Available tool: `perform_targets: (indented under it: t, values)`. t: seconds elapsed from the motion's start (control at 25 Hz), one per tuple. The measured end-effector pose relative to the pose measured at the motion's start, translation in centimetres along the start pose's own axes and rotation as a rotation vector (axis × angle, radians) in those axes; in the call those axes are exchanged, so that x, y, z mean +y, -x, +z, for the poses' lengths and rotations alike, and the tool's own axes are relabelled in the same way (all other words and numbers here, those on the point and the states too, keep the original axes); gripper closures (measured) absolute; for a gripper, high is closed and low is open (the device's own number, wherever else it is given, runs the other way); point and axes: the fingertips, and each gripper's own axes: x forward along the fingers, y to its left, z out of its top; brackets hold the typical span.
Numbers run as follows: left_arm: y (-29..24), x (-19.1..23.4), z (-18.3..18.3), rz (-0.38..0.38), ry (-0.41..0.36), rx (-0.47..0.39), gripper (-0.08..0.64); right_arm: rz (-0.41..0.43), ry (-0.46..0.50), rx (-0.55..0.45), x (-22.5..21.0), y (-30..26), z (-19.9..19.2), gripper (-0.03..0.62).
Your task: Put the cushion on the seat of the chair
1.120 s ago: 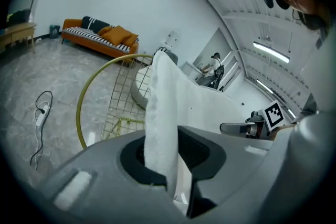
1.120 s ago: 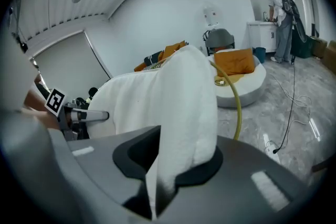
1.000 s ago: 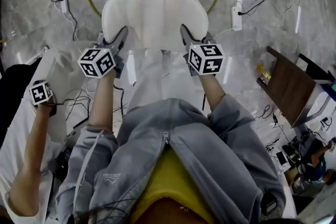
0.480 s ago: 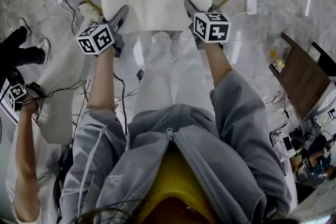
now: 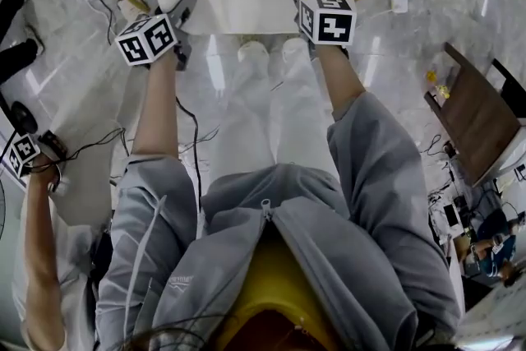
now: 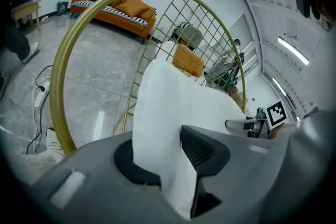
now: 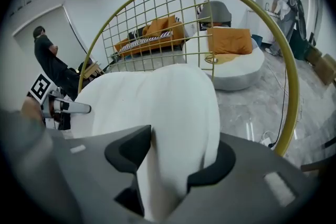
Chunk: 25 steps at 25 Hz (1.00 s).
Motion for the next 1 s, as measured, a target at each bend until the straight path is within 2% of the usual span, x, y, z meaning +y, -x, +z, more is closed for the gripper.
perform_targets:
  t: [0.24,0.36,0.48,0.6,0.76,0.84,0.88,0.96,1.0]
  values:
    - [-1.3,1.8,0.0,0.106,-0.050,0.058,0.333,-0.074,0.054,0.024,-1.4,-1.5,0.9,0.318]
    - [-1.9,2.1,-0.1,0.173,-0.067,0.071,0.276,-0.142,0.077,0.041,-2.7,-1.8,1.5,0.250]
    - [-1.8,2.2,0.3,0.274,-0.089,0.075,0.138,-0.201,0.082,0.036,-3.7,-1.0,1.9,0.168]
    - [-0.7,2.7,0.5,0.344,-0.098,0.064,0.067,-0.244,0.073,-0.004,-4.4,0.4,2.2,0.161]
    - [2.5,1.7,0.9,0.371,-0.123,0.032,0.063,-0.244,0.040,-0.070,-4.1,3.5,2.7,0.178]
    - [4.4,-0.1,1.5,0.364,-0.142,-0.004,0.084,-0.220,0.037,-0.107,-3.4,5.7,3.0,0.251]
    - [5.1,-1.3,1.7,0.356,-0.155,-0.017,0.160,-0.209,0.031,-0.124,-3.1,7.0,3.3,0.313]
    - [6.5,-4.2,1.6,0.351,-0.182,-0.020,0.416,-0.197,0.014,-0.149,-2.8,10.0,3.4,0.429]
    - [7.0,-5.8,1.3,0.347,-0.189,-0.011,0.530,-0.200,0.005,-0.156,-2.8,11.7,3.2,0.512]
